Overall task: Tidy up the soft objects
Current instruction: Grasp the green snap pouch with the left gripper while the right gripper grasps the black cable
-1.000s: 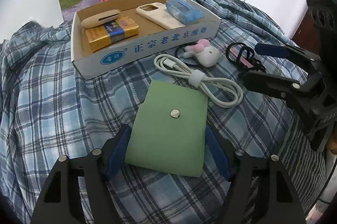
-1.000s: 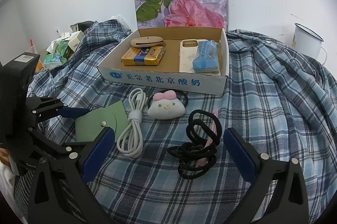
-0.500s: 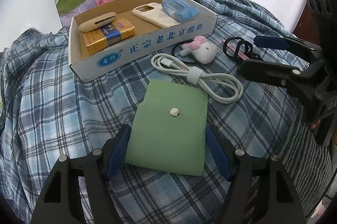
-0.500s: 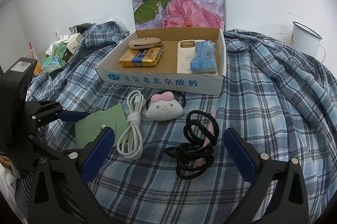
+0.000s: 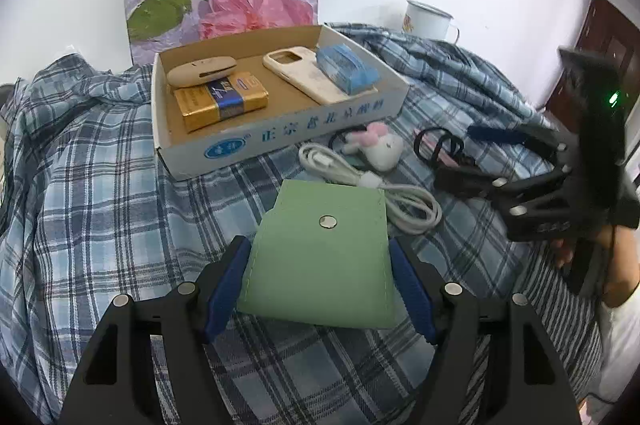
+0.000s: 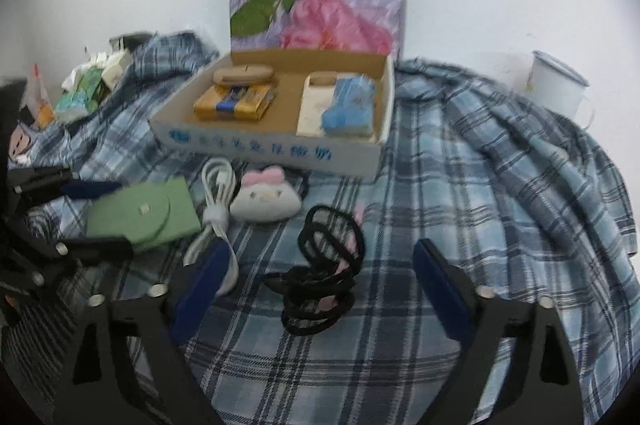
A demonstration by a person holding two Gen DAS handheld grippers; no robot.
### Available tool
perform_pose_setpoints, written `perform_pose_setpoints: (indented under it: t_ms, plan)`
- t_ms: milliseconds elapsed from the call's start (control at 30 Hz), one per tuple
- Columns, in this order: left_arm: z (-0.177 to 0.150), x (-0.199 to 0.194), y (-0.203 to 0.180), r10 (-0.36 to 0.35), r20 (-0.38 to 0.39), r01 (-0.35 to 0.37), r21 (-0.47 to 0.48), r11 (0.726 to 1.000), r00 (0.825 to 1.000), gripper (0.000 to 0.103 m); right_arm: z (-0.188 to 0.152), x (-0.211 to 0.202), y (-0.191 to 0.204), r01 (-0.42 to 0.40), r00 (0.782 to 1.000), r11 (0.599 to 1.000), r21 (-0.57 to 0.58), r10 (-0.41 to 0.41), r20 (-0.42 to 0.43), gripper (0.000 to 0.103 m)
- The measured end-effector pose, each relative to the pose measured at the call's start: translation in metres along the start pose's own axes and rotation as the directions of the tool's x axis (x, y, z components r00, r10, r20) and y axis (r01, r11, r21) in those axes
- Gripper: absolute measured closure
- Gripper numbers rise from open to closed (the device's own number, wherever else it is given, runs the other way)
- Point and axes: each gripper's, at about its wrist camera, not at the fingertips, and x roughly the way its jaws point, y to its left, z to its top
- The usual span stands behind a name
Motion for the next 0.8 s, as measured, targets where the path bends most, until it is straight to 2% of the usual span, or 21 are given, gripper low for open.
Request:
perform_pose_setpoints:
  t_ms: [33,167,233,467,633,800]
  plan:
    - [0.0,-0.001,0.0,-0.001,0.007,0.001,-0.007,1.0,1.0,0.03,0.0,0.004,0.0,-0.003,1.0,1.0,-0.001,0.003,-0.019,0.031]
    - [0.001,-0.004,0.003,-0.005,0.022,0.005,-0.028,1.0,1.0,0.03,-0.001,0.01,-0.005,-0.013,0.999,1.0,0.025,0.014,-0.052,0.048]
    - [0.002,-0.006,0.006,-0.018,0.033,0.019,-0.044,0.999,0.999,0.03,-0.003,0.012,-0.007,-0.023,0.997,0.999,0.036,0.025,-0.067,0.064]
    - [0.003,-0.007,0.005,-0.017,0.036,0.019,-0.047,0.999,0.999,0.03,-0.003,0.014,-0.007,-0.026,0.996,0.999,0.041,0.029,-0.086,0.07]
    - [0.003,-0.009,0.003,-0.012,0.043,0.014,-0.039,0.999,0.999,0.03,-0.002,0.012,-0.005,-0.048,0.996,0.998,0.03,0.05,-0.068,0.089]
    - [0.004,-0.012,0.0,-0.007,0.057,0.008,-0.014,1.0,0.998,0.03,-0.001,0.003,0.0,-0.058,0.998,0.998,0.005,0.058,-0.028,0.092]
